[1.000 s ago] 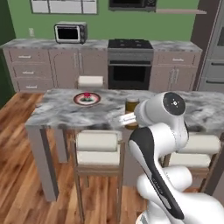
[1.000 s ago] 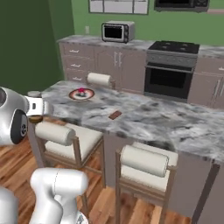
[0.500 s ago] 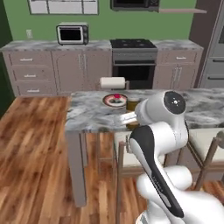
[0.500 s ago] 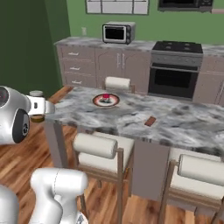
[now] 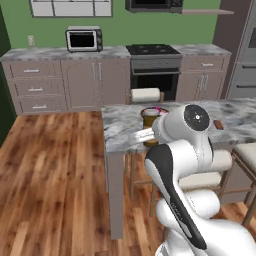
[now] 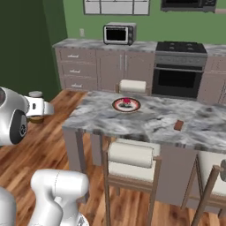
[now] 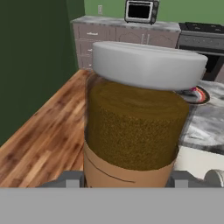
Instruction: Take the cinnamon bottle from the cabinet and place it on the dining table, next to the plate with the cupcake. Then take the chocolate from the dining counter and place it on the cupcake plate.
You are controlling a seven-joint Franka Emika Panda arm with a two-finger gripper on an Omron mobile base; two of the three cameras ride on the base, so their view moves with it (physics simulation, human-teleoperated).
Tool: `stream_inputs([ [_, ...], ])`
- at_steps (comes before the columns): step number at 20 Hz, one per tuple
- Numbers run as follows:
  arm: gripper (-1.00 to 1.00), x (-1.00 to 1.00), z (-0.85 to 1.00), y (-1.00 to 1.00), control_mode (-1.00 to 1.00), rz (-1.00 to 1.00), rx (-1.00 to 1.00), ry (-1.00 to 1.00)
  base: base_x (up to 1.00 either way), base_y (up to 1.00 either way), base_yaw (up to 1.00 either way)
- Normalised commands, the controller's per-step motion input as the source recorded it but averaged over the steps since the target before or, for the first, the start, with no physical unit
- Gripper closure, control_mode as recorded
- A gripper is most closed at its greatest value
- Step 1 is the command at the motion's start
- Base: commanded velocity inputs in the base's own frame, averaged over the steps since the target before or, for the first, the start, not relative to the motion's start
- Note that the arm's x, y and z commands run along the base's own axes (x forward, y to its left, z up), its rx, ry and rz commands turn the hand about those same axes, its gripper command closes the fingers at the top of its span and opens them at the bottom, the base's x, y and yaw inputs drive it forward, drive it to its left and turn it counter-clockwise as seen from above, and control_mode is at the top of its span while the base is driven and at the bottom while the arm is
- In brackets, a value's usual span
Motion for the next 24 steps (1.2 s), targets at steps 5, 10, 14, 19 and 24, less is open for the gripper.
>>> stream_inputs([
  [5, 1.00, 0.00, 0.00, 0.00, 1.00, 0.00, 0.00, 0.00, 0.63, 0.08, -0.13],
  [10, 1.00, 0.00, 0.00, 0.00, 1.00, 0.00, 0.00, 0.00, 0.51, 0.47, -0.08],
  [14, 1.00, 0.00, 0.00, 0.00, 1.00, 0.00, 0.00, 0.00, 0.12, 0.87, 0.00],
  [19, 1.00, 0.00, 0.00, 0.00, 1.00, 0.00, 0.00, 0.00, 0.46, 0.10, 0.00],
  [24, 1.00, 0.00, 0.00, 0.00, 1.00, 0.00, 0.00, 0.00, 0.76, 0.00, 0.00],
])
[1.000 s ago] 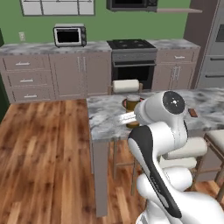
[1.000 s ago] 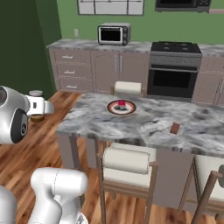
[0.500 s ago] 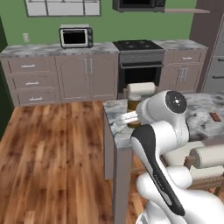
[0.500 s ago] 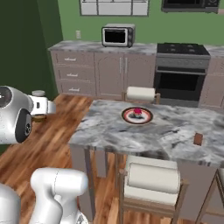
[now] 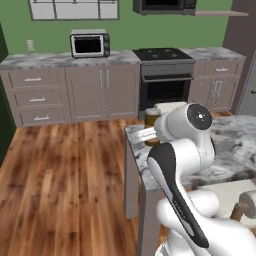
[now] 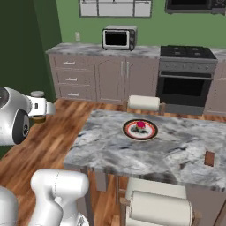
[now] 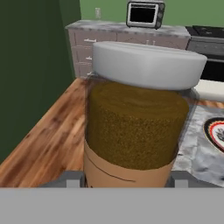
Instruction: Take the cinnamon bottle from the cabinet and place it on the dining table, next to the plate with the cupcake. Then take the chocolate from the dining counter and place it on the cupcake plate.
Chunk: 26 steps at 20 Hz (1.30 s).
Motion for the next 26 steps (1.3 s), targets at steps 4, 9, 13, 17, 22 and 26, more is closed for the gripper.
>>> stream_inputs([
  [4, 1.00, 0.00, 0.00, 0.00, 1.00, 0.00, 0.00, 0.00, 0.66, -0.27, 0.00],
  [9, 1.00, 0.00, 0.00, 0.00, 1.00, 0.00, 0.00, 0.00, 0.70, -0.52, 0.00],
  [13, 1.00, 0.00, 0.00, 0.00, 1.00, 0.00, 0.00, 0.00, 0.73, -0.56, 0.00],
  [17, 1.00, 0.16, -0.05, -0.55, -1.00, -0.04, 0.08, 0.00, 0.09, -0.14, 0.00],
  [22, 1.00, 0.02, 0.00, -1.00, -1.00, -0.06, 0.10, -0.01, 0.00, 0.00, 0.00],
  [26, 1.00, 0.19, -0.13, -1.00, -1.00, -0.19, -0.02, 0.00, 0.00, 0.00, 0.00],
])
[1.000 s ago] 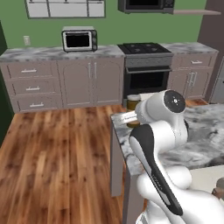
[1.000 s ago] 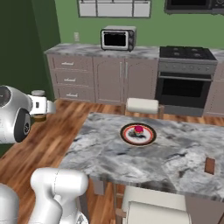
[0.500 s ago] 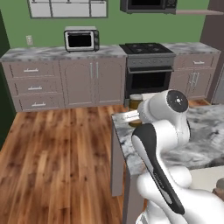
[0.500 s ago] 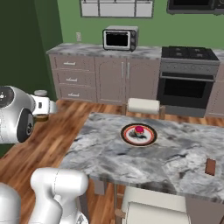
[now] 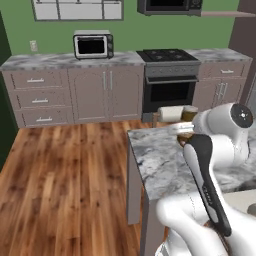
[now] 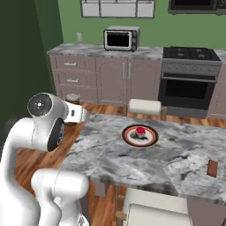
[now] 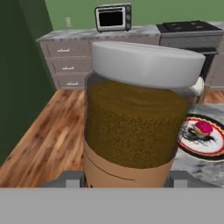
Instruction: Take the cinnamon bottle from the cabinet and place it on the dining table, next to the plate with the cupcake. Then take the chocolate from the dining counter and place it on the cupcake plate.
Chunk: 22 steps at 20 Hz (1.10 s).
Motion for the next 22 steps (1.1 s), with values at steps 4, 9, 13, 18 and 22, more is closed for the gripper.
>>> stream_inputs([
  [4, 1.00, 0.87, -0.46, -0.99, -1.00, -0.14, -0.10, 0.00, 0.00, 0.00, 0.00],
  [9, 1.00, 0.99, -0.73, -0.59, -1.00, -0.03, -0.02, 0.00, 0.00, 0.00, 0.00],
  [13, 1.00, 1.00, -0.90, 0.07, -1.00, 0.03, -0.08, 0.00, 0.00, 0.00, 0.00],
  [18, 1.00, 0.93, -0.44, 0.05, -1.00, 0.01, -0.08, 0.03, 0.00, 0.00, 0.00],
  [22, 1.00, 0.68, -0.22, -0.04, -1.00, 0.00, -0.05, 0.20, 0.00, 0.00, 0.00],
])
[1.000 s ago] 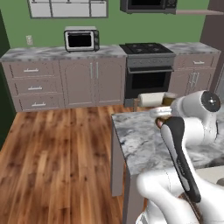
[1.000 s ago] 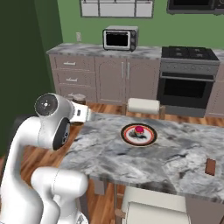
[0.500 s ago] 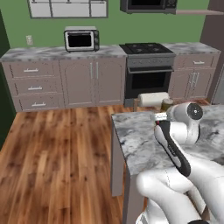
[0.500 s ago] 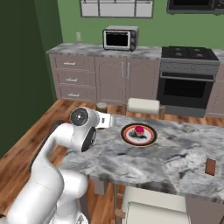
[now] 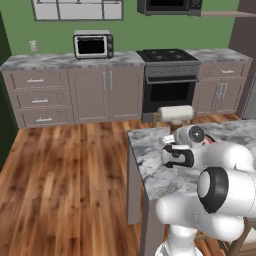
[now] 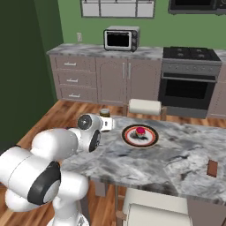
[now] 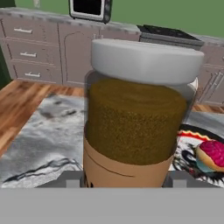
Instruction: Take the cinnamon bottle from the cabinet and place it on the dining table, next to the plate with the cupcake. Then take the chocolate from the dining counter and place it on the cupcake plate.
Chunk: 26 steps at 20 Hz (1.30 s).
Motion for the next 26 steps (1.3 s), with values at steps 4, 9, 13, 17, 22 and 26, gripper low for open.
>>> stream_inputs([
  [4, 1.00, 0.38, -0.47, -0.22, -1.00, 0.00, -0.03, 0.12, 0.00, 0.00, 0.00],
  [9, 1.00, 0.33, -0.16, -0.27, -1.00, 0.00, 0.00, 0.01, 0.00, 0.00, 0.00],
  [13, 1.00, 0.26, -0.43, -0.11, -1.00, 0.00, 0.00, 0.00, 0.00, 0.00, 0.00],
  [17, 1.00, 0.20, -0.31, -0.04, -1.00, 0.00, 0.00, 0.00, 0.00, 0.00, 0.00],
  [22, 1.00, 0.06, -0.02, -0.18, -1.00, 0.00, 0.02, 0.00, 0.00, 0.00, 0.00],
  [26, -1.00, 0.00, -0.01, -0.19, -1.00, 0.00, 0.04, 0.00, 0.00, 0.00, 0.00],
])
